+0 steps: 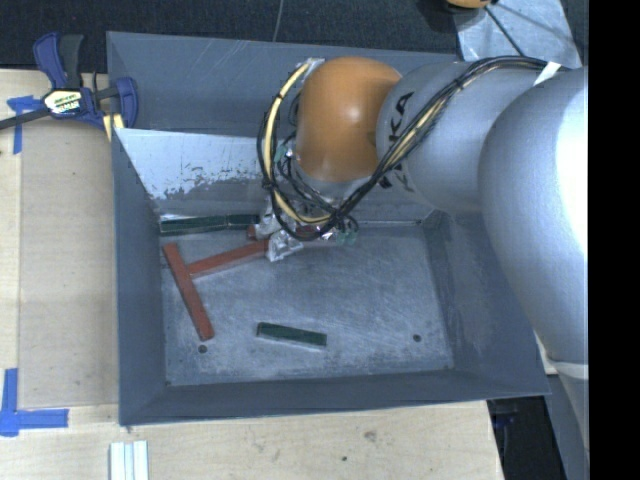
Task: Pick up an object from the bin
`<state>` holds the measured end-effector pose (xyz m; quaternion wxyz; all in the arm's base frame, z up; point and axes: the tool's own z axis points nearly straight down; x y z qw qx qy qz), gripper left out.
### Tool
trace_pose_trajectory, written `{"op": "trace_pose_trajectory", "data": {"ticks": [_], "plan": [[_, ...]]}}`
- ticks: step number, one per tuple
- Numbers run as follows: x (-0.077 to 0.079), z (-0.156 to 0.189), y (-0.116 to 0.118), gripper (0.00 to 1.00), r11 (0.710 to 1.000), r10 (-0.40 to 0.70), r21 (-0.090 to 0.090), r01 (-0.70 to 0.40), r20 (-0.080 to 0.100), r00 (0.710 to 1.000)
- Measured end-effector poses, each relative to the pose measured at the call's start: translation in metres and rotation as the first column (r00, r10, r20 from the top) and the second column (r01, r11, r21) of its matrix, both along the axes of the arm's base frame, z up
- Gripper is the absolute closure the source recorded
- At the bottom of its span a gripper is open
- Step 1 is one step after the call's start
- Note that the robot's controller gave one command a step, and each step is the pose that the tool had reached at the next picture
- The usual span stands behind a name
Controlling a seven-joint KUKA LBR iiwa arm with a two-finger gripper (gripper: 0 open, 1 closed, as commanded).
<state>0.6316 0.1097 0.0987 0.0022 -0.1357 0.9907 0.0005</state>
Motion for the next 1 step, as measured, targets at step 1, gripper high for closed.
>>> {"op": "trace_pose_trajectory", "data": {"ticks": [1], "plan": [[0.0058,0.0664,0.0,1.0,1.0,0.002,0.0,-0.002,0.006,1.0]]}}
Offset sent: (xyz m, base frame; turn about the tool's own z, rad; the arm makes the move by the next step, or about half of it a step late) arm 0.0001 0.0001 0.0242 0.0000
